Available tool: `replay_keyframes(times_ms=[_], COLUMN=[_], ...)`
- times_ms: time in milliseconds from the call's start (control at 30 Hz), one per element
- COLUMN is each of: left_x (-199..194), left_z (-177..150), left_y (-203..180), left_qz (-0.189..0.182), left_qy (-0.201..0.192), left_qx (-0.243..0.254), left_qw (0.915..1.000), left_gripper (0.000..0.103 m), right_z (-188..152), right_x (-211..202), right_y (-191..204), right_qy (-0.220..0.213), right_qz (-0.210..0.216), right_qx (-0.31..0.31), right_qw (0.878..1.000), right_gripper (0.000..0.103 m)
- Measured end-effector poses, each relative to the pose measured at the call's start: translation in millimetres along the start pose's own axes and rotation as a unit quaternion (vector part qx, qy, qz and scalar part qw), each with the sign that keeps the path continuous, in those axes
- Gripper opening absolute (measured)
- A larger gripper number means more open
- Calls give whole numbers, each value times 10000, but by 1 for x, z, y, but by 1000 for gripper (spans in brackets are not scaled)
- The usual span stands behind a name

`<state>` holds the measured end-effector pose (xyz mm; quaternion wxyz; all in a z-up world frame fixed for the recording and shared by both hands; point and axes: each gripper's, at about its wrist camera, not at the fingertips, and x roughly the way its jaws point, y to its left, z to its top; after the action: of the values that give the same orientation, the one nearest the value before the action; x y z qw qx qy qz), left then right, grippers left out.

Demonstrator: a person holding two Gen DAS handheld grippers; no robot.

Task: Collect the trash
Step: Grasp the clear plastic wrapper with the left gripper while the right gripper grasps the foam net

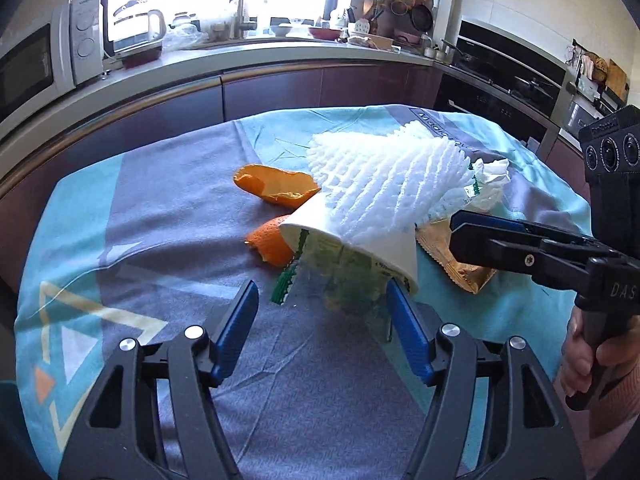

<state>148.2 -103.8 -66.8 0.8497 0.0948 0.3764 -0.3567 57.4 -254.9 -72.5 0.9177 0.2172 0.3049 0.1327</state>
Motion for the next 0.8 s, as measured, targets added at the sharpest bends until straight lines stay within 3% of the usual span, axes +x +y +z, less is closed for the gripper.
replay_keyframes(times_ms=[167,233,367,533,567,800], left_x=[21,24,26,12,9,-22], left_z=[11,13,12,6,5,-12], left_y=[5,5,2,-3,-3,-7], left_qz=[-441,-587,-634,-626,-645,-520], left_qy=[328,389,429,230,194,-42], left_qx=[-12,28,47,-28,-51,-11], left_qw=[9985,9975,9971,9978,9977,9986], left_gripper=[67,62,33,24,16,12], right_z=[-1,-1,0,3,5,17], right_x=[1,2,5,3,2,-2], right_y=[-3,-4,-8,-7,-8,-11], right_qy=[7,23,64,-12,-33,-219], right_qz=[47,62,48,67,82,197], right_qx=[42,44,87,113,123,371], right_qw=[10000,10000,9999,9999,9999,9989], right_gripper=[45,45,45,45,45,47])
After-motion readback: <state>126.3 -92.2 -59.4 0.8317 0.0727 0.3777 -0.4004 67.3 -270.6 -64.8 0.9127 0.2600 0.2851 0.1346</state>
